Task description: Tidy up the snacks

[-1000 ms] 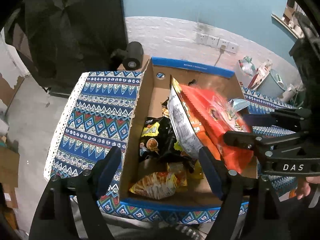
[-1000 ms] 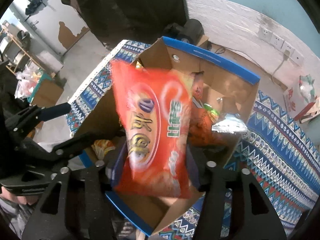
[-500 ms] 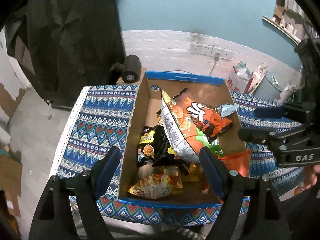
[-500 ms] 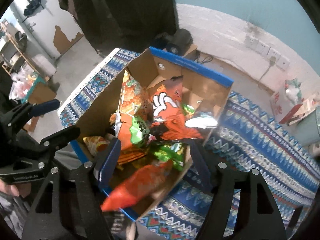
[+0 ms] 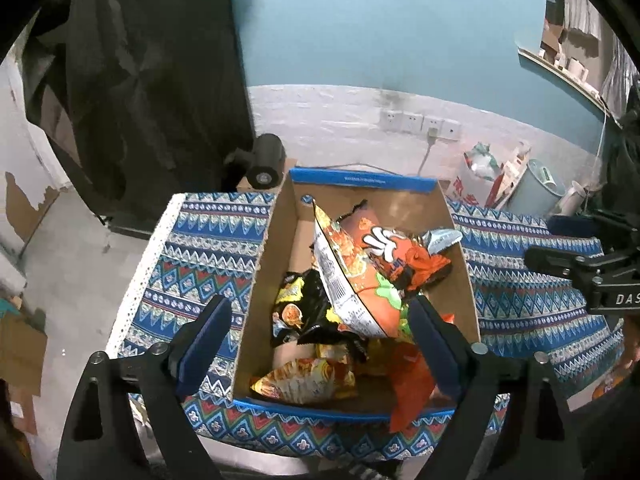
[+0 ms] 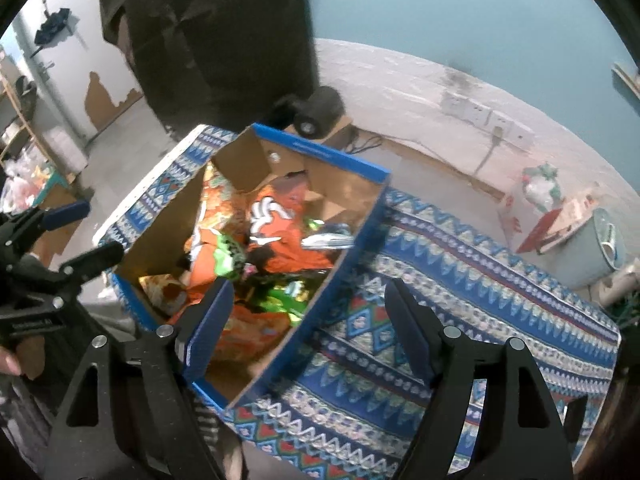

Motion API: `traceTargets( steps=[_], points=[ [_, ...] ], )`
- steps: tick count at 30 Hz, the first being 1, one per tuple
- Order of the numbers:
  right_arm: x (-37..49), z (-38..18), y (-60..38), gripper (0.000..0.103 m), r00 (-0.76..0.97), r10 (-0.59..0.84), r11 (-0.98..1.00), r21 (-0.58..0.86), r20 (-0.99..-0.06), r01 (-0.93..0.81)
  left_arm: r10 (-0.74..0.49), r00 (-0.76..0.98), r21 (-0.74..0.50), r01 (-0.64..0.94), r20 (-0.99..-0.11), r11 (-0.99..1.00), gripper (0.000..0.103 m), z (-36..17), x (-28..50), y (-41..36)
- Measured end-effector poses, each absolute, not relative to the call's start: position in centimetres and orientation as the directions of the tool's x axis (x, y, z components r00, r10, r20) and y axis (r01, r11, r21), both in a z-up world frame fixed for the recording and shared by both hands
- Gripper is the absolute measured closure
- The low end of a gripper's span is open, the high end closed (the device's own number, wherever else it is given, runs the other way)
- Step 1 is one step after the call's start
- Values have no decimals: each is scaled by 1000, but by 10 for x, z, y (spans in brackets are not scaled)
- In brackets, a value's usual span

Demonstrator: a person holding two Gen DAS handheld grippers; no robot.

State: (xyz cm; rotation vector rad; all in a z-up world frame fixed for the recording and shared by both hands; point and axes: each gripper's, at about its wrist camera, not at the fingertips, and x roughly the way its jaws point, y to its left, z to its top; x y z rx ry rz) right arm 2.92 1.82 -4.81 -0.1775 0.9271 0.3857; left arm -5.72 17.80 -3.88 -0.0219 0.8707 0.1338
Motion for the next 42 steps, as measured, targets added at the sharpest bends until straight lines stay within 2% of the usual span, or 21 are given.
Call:
traceTargets(
  steps=[7,10,29,42],
  points=[
    [20,-44,-3,26,574,221,933,-1,-789,-360,162,670,88,-143,-724,986,8,-33,-61,173],
    [17,-42,-6,26,587,216,936,-7,-780,-353,181,680,110,-147,-710,983,2,-31,-62,169],
    [9,-40,-14,25,603,208,938,-18,-771,-346,201,685,127,-158,-700,979,2,-28,-60,163],
    [10,-40,-13,25,600,209,937,-16,-772,-348,239,699,189,-150,-674,970,1,-28,-61,154]
  ],
)
